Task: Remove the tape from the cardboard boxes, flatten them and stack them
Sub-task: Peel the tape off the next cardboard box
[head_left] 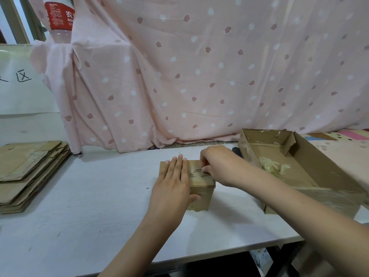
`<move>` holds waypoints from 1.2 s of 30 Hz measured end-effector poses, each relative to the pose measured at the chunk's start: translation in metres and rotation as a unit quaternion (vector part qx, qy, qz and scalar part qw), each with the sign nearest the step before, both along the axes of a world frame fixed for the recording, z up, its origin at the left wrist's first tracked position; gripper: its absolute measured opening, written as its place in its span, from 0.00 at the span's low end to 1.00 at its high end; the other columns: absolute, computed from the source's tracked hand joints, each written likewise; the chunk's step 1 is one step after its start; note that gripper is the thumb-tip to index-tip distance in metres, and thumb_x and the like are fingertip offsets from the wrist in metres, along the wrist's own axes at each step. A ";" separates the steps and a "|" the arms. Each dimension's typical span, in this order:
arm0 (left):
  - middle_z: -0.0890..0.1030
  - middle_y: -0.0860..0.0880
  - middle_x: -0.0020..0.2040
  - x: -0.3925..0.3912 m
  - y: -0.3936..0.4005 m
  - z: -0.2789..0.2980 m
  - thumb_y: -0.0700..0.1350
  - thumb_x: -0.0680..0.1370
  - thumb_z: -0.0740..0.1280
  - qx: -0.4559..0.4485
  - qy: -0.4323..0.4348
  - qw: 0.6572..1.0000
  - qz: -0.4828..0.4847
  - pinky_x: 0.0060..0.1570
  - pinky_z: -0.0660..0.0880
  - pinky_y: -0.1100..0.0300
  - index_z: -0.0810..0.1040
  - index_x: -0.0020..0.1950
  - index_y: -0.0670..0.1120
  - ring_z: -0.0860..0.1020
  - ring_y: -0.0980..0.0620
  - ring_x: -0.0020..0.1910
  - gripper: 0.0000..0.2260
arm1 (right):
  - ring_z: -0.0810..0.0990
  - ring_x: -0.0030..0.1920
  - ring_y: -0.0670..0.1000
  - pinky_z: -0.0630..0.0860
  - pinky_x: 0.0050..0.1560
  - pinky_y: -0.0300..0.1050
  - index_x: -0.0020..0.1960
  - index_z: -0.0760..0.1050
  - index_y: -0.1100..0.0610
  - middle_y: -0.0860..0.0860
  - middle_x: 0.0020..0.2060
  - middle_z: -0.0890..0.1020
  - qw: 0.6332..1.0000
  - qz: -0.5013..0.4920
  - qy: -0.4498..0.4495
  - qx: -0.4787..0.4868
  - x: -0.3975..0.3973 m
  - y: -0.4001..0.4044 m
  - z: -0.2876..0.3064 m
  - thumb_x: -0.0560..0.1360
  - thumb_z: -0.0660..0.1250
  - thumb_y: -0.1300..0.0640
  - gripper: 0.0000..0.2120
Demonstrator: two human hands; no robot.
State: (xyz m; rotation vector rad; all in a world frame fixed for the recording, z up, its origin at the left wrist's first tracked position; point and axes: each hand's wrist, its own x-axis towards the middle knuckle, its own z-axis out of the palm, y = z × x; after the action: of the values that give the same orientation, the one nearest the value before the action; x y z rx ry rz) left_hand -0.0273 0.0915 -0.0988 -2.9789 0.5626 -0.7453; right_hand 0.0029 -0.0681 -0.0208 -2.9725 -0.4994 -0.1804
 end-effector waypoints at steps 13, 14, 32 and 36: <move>0.75 0.35 0.68 0.009 0.001 -0.004 0.66 0.62 0.77 0.032 0.017 0.999 0.022 0.68 0.63 0.47 0.75 0.67 0.33 0.76 0.41 0.66 0.47 | 0.79 0.50 0.56 0.75 0.46 0.49 0.52 0.79 0.63 0.56 0.47 0.83 0.996 0.003 0.092 -0.002 0.010 0.000 0.010 0.82 0.62 0.57 0.10; 0.77 0.35 0.66 0.009 0.000 -0.006 0.66 0.60 0.78 0.037 0.014 0.999 0.022 0.67 0.65 0.47 0.76 0.66 0.33 0.77 0.41 0.65 0.46 | 0.79 0.52 0.58 0.76 0.50 0.52 0.53 0.79 0.64 0.58 0.48 0.83 0.996 0.005 0.087 -0.003 0.010 -0.001 0.008 0.82 0.61 0.57 0.11; 0.77 0.35 0.66 0.013 0.000 -0.009 0.66 0.61 0.77 0.025 -0.009 0.999 0.028 0.66 0.70 0.46 0.76 0.66 0.33 0.77 0.40 0.65 0.46 | 0.80 0.49 0.58 0.78 0.52 0.54 0.50 0.80 0.64 0.58 0.45 0.83 0.999 0.020 0.009 -0.049 0.018 0.005 0.003 0.79 0.63 0.58 0.11; 0.77 0.35 0.65 0.014 -0.001 -0.009 0.66 0.60 0.78 0.027 -0.003 0.999 0.024 0.66 0.70 0.47 0.76 0.66 0.33 0.78 0.40 0.64 0.47 | 0.74 0.40 0.56 0.78 0.46 0.53 0.40 0.74 0.63 0.60 0.41 0.82 0.997 0.028 0.020 -0.068 0.019 0.007 0.004 0.77 0.60 0.61 0.09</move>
State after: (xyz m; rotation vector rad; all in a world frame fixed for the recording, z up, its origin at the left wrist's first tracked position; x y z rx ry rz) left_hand -0.0134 0.0902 -0.1078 -2.9288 0.4999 -0.7227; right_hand 0.0223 -0.0606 -0.0163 -3.0815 -0.6132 -0.0848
